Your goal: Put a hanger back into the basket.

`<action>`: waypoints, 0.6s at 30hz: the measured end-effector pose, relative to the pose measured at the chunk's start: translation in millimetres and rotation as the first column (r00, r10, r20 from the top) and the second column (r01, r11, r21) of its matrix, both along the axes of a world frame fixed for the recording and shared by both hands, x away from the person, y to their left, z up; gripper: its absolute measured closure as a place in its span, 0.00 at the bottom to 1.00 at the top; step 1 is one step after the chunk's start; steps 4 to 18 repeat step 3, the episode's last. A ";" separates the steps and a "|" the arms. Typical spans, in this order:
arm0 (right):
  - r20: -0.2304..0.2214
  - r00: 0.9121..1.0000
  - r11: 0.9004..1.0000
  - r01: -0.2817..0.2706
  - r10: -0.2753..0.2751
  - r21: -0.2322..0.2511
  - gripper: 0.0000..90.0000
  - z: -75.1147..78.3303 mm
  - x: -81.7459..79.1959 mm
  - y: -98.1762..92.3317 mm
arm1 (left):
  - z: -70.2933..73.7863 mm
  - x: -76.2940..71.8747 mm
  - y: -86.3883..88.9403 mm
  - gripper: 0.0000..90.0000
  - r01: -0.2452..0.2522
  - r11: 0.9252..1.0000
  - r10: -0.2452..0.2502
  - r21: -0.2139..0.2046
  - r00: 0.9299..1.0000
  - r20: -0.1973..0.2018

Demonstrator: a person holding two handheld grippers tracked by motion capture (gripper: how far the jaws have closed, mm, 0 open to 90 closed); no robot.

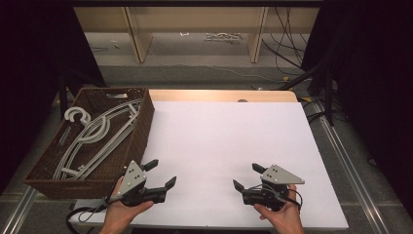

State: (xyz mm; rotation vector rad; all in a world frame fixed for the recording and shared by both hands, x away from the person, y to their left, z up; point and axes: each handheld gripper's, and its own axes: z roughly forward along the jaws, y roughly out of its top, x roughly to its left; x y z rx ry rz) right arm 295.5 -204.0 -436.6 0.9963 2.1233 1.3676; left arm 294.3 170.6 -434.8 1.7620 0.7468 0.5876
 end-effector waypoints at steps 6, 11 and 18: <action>0.000 1.000 1.000 -0.001 0.001 0.000 0.19 -0.1 0.1 0.2 | 0.8 -1.0 0.0 0.22 -0.010 1.000 0.010 0.003 1.000 -0.003; 0.000 1.000 1.000 -0.001 0.001 0.000 0.19 -0.1 0.1 0.2 | 0.8 -1.0 0.0 0.22 -0.010 1.000 0.010 0.003 1.000 -0.003; 0.000 1.000 1.000 -0.001 0.001 0.000 0.19 -0.1 0.1 0.2 | 0.8 -1.0 0.0 0.22 -0.010 1.000 0.010 0.003 1.000 -0.003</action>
